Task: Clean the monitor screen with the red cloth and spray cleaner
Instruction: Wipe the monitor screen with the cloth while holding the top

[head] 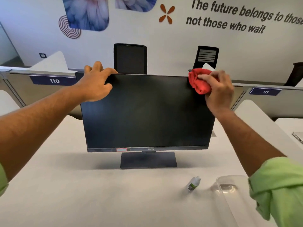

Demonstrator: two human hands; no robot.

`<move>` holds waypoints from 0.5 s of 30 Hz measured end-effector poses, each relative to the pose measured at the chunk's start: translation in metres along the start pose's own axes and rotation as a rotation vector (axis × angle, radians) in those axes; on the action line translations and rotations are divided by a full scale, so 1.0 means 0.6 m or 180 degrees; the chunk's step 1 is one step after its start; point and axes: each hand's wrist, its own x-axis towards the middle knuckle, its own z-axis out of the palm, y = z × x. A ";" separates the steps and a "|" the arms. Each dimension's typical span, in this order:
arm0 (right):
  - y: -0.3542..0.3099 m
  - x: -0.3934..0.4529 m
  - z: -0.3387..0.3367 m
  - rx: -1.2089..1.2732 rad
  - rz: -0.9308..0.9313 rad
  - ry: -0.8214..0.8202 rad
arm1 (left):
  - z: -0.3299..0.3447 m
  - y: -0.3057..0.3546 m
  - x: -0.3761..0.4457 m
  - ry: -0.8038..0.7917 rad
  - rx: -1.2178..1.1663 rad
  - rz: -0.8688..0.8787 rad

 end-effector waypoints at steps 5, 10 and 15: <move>-0.037 -0.103 0.030 0.0006 0.0274 0.0167 | 0.005 0.003 -0.002 0.0037 -0.0007 0.0023; -0.124 -0.328 0.059 0.0704 0.0582 -0.0618 | 0.002 0.025 0.006 -0.0025 0.0066 0.0018; -0.175 -0.387 0.048 0.0919 0.0474 -0.1558 | -0.005 0.034 0.002 -0.0085 0.0199 -0.0021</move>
